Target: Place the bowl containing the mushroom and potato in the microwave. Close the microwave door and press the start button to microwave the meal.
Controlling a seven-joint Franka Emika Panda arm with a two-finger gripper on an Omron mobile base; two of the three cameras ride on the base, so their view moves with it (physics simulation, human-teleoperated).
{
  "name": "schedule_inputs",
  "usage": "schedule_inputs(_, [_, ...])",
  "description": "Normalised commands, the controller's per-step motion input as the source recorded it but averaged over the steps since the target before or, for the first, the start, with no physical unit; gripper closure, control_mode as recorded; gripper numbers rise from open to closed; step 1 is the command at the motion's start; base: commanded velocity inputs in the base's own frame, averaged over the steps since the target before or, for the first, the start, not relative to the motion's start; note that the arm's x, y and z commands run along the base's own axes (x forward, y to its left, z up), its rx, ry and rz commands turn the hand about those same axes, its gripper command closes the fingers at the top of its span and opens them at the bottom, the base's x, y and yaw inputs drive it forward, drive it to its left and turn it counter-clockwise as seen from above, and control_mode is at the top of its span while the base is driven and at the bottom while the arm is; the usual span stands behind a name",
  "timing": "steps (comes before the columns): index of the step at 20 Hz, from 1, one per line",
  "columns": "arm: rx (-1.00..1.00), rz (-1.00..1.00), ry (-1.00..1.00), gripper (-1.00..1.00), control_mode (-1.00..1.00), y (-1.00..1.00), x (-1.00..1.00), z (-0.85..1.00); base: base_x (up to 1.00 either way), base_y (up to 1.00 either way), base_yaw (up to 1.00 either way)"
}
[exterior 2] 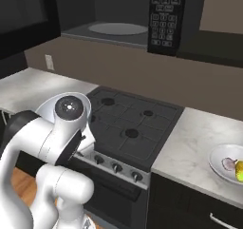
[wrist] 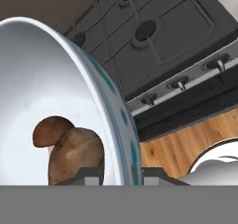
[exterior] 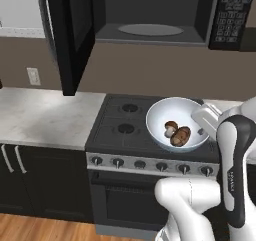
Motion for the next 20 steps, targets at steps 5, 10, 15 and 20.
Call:
schedule_inputs(5, [0.00, 0.00, 0.00, 1.00, 1.00, 0.00, 0.00, 0.00, 0.57, 0.06, 0.25])
schedule_inputs(10, [0.00, 0.00, 0.00, 1.00, 1.00, 0.00, 0.00, 0.00, 0.33, 0.23, 0.25])
schedule_inputs(15, [0.00, 0.00, 0.00, 1.00, 1.00, 0.00, 0.00, 0.00, 0.31, 0.10, 0.18])
schedule_inputs(20, [0.00, 0.00, 0.00, 1.00, -1.00, 0.00, 0.05, 0.00, 0.09, 0.00, 0.01])
